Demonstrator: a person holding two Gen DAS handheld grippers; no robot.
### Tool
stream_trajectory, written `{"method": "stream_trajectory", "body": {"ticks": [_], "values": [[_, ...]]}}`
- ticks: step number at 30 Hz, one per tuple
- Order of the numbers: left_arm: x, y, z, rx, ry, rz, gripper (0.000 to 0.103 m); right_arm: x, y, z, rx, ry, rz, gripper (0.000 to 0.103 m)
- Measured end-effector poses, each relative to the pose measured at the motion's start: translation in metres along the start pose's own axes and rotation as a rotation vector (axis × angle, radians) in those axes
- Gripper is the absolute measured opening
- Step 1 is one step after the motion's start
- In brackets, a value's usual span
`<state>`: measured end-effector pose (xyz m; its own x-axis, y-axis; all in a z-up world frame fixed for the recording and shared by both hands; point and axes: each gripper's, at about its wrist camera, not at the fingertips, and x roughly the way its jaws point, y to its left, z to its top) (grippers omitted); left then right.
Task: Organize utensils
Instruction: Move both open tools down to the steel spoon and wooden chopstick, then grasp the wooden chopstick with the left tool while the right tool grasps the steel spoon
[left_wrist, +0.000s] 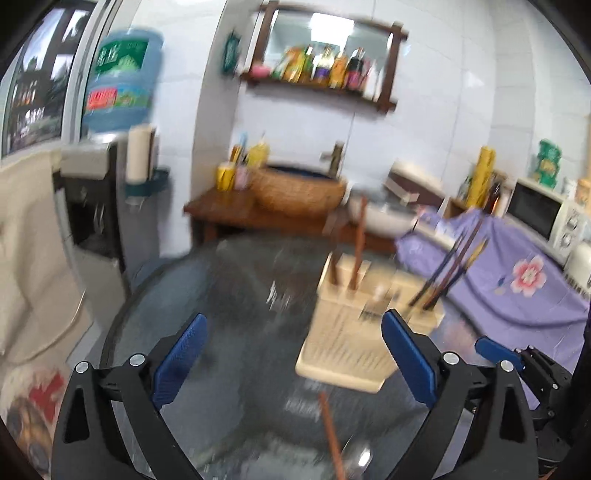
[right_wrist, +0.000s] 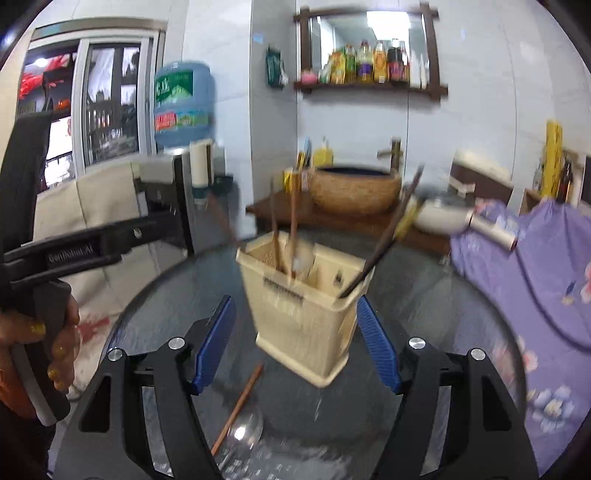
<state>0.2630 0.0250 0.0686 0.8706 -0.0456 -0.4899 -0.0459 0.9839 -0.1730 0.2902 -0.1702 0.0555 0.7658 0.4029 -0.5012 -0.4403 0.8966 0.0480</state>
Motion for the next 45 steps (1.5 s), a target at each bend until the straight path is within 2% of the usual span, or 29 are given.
{"method": "stream_trajectory", "body": {"ticks": [4,5,8,13,20,27,32,36,42,45], "values": [[0.011,0.020,-0.043,-0.044,0.081,0.052,0.093,0.029,0.010,-0.046,0.066,0.159,0.000,0.068],[0.012,0.025,-0.053,-0.066,0.092,0.069,0.093,0.029,0.010,-0.046,0.066,0.159,0.000,0.068],[0.015,0.039,-0.075,-0.114,0.132,0.090,0.093,0.045,0.019,-0.070,0.120,0.230,0.011,0.068],[0.014,0.047,-0.091,-0.114,0.157,0.121,0.093,0.062,0.031,-0.093,0.153,0.280,-0.010,0.065],[0.014,0.055,-0.104,-0.122,0.185,0.126,0.093,0.081,0.032,-0.102,0.212,0.307,-0.040,0.059],[0.015,0.053,-0.107,-0.108,0.198,0.126,0.093,0.095,0.041,-0.098,0.232,0.318,-0.059,0.043],[0.017,0.053,-0.109,-0.107,0.205,0.123,0.093,0.096,0.042,-0.098,0.219,0.315,-0.068,0.035],[0.020,0.044,-0.110,-0.089,0.214,0.104,0.093,0.095,0.039,-0.098,0.217,0.313,-0.057,0.035],[0.030,0.021,-0.110,-0.031,0.249,0.029,0.092,0.078,0.020,-0.099,0.236,0.277,-0.038,0.035],[0.042,0.008,-0.111,-0.001,0.289,-0.009,0.082,0.067,0.006,-0.097,0.254,0.244,-0.034,0.035]]}}
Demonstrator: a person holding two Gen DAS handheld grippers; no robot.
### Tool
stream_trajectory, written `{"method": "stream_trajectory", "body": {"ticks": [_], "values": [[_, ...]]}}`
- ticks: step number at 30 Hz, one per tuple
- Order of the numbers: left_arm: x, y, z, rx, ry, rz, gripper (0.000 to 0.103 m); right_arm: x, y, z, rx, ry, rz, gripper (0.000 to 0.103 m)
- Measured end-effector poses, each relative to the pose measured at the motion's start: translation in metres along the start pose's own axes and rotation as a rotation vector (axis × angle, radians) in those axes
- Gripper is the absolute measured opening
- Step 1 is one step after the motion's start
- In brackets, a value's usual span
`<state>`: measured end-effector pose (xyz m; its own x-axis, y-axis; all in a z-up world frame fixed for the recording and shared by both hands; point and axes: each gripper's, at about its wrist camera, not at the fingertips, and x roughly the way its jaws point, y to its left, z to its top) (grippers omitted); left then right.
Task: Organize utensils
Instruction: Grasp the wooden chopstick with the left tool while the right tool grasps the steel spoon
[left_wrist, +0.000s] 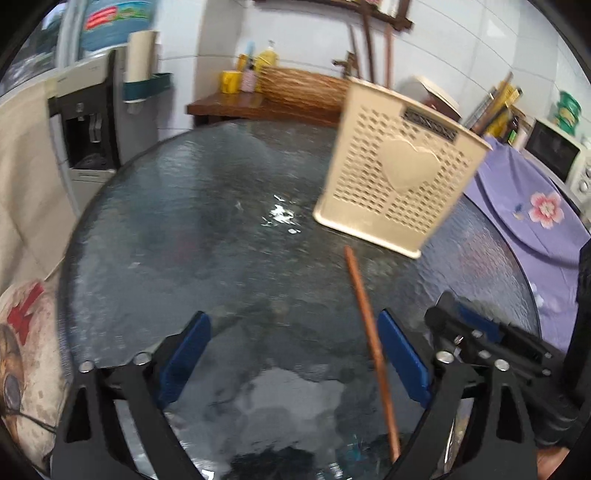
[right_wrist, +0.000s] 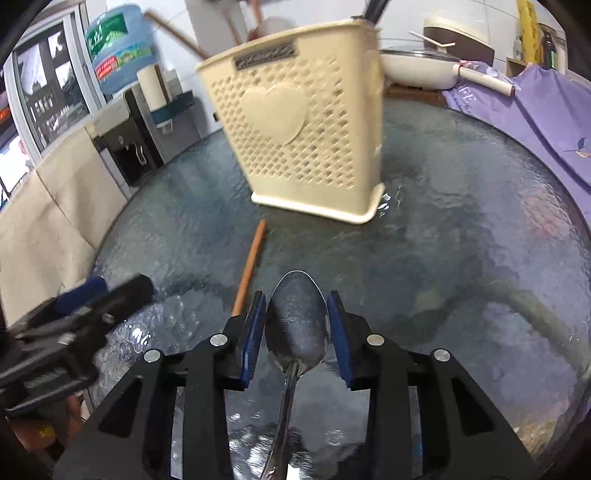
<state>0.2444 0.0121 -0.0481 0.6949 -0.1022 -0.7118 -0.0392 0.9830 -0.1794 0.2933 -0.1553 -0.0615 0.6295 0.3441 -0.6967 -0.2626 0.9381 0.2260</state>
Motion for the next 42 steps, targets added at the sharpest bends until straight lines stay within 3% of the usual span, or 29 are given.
{"method": "stream_trajectory", "body": {"ticks": [2,6,11,15,20,22,30,42], "values": [[0.010,-0.009,0.002,0.025,0.037,-0.022,0.072,-0.007,-0.010,0.002,0.011,-0.018,-0.003,0.035],[0.026,-0.026,0.005,0.065,0.086,-0.059,0.065,-0.018,-0.030,0.006,0.041,-0.045,-0.025,0.035],[0.050,-0.044,0.010,0.108,0.147,-0.064,0.049,-0.025,-0.041,0.008,0.057,-0.057,-0.040,0.035],[0.061,-0.055,0.015,0.149,0.147,-0.030,0.041,-0.028,-0.043,0.007,0.055,-0.062,-0.043,0.035],[0.068,-0.063,0.019,0.189,0.143,0.032,0.013,-0.028,-0.043,0.006,0.044,-0.064,-0.051,0.035],[0.068,-0.063,0.019,0.191,0.141,0.044,0.009,-0.028,-0.044,0.006,0.044,-0.065,-0.055,0.035],[0.065,-0.050,0.025,0.115,0.129,-0.022,0.007,-0.027,-0.045,0.006,0.044,-0.066,-0.046,0.035],[-0.018,-0.044,0.046,0.074,-0.062,-0.125,0.007,-0.080,-0.030,0.027,-0.014,-0.186,0.047,0.034]]}}
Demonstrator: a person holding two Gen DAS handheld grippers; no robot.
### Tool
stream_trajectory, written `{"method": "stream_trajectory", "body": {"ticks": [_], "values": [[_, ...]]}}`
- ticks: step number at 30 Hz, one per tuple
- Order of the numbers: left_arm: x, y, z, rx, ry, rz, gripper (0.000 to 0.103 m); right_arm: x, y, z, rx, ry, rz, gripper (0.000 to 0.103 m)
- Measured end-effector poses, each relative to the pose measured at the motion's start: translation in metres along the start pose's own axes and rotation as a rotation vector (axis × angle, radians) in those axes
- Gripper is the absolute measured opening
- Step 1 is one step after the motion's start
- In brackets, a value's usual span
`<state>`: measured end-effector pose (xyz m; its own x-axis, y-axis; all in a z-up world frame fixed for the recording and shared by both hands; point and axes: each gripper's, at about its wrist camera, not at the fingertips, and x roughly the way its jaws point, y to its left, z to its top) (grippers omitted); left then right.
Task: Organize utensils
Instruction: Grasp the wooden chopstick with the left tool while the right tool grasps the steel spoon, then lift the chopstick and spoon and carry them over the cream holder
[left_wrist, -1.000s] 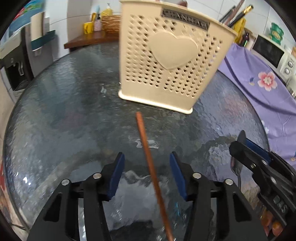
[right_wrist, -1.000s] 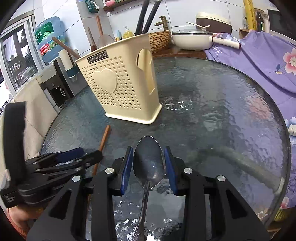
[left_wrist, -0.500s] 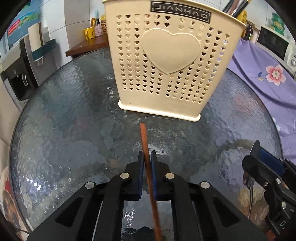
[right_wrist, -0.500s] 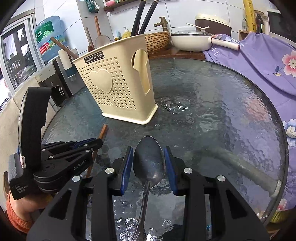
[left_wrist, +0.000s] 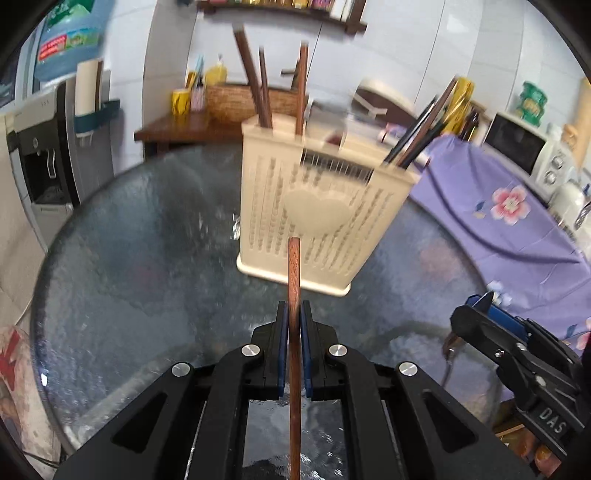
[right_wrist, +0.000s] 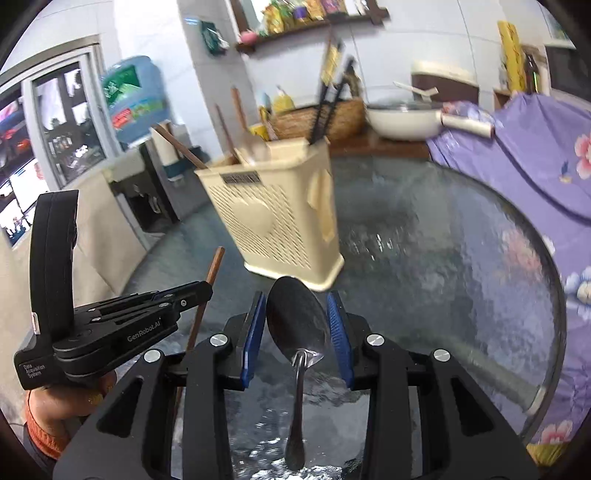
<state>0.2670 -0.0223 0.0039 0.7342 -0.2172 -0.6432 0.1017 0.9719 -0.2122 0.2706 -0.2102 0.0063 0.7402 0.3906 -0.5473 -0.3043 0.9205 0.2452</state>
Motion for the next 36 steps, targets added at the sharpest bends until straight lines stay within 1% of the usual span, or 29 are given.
{"method": "stream_trajectory", "body": {"ticks": [2,5,13,16,22,36], "values": [[-0.014,-0.004,0.002,0.003,-0.028,-0.011,0.007,-0.010,0.006,0.005,-0.020,-0.022,0.008,0.034],[-0.029,-0.008,0.004,0.013,-0.059,-0.024,0.007,-0.017,0.013,0.008,-0.039,-0.025,0.021,0.033],[-0.045,-0.014,0.005,0.027,-0.094,-0.044,0.007,-0.018,0.020,0.004,-0.053,-0.025,0.009,0.032],[-0.052,-0.015,0.009,0.033,-0.113,-0.048,0.007,-0.019,0.019,0.006,-0.050,-0.026,0.020,0.032],[-0.059,-0.017,0.014,0.035,-0.131,-0.057,0.007,-0.020,0.021,0.012,-0.064,-0.024,0.032,0.032],[-0.063,-0.015,0.018,0.040,-0.140,-0.063,0.007,-0.011,0.023,0.015,-0.070,0.004,0.052,0.032]]}}
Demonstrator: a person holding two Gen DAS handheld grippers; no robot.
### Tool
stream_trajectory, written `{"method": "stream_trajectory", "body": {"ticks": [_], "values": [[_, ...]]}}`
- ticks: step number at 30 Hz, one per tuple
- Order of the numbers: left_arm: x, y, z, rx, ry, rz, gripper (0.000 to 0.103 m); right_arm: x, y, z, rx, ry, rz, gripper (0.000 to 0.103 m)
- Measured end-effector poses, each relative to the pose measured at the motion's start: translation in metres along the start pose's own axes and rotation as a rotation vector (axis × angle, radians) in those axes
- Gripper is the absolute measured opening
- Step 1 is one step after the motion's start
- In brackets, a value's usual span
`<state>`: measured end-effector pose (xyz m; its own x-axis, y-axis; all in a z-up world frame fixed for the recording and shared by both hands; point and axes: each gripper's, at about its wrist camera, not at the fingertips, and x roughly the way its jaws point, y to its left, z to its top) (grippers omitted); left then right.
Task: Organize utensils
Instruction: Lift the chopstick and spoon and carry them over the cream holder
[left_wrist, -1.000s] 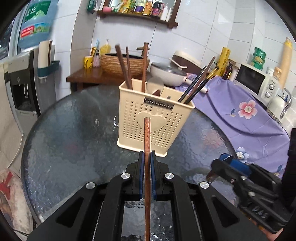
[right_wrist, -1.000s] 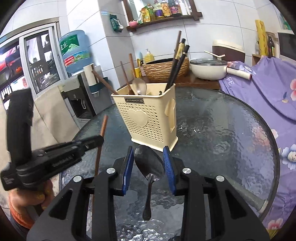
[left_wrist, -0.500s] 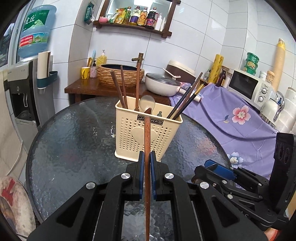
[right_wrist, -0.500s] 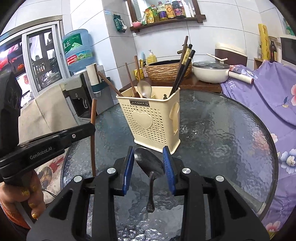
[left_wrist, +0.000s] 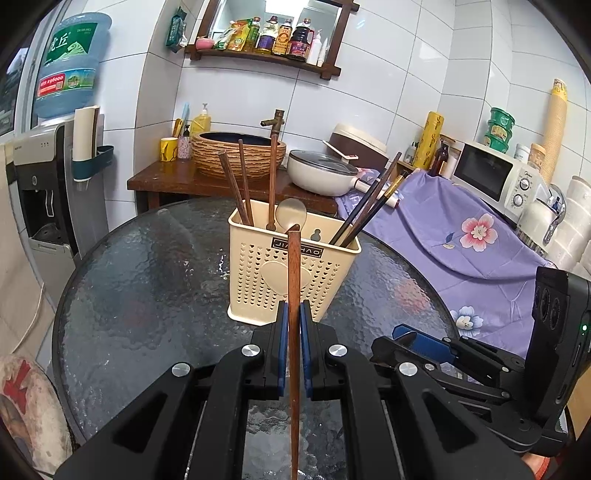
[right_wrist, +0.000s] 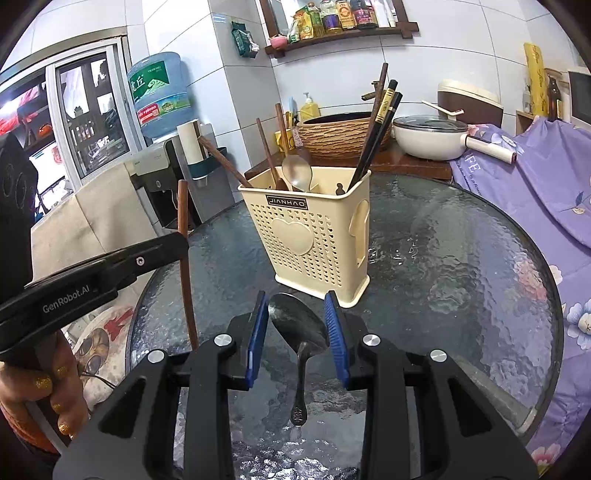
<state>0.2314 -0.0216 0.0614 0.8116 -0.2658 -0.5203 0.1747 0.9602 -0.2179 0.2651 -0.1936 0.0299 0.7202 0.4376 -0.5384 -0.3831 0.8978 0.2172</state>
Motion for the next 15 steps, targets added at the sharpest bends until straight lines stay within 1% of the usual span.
{"method": "stream_trajectory", "body": {"ticks": [9,15], "values": [[-0.006,-0.002,0.006,0.009,-0.016,-0.004,0.007,0.002,0.002,0.005,0.001,0.012,0.022,0.032],[-0.012,-0.003,0.019,0.012,-0.039,-0.013,0.007,-0.006,0.002,0.020,0.011,0.004,0.061,0.032]]}}
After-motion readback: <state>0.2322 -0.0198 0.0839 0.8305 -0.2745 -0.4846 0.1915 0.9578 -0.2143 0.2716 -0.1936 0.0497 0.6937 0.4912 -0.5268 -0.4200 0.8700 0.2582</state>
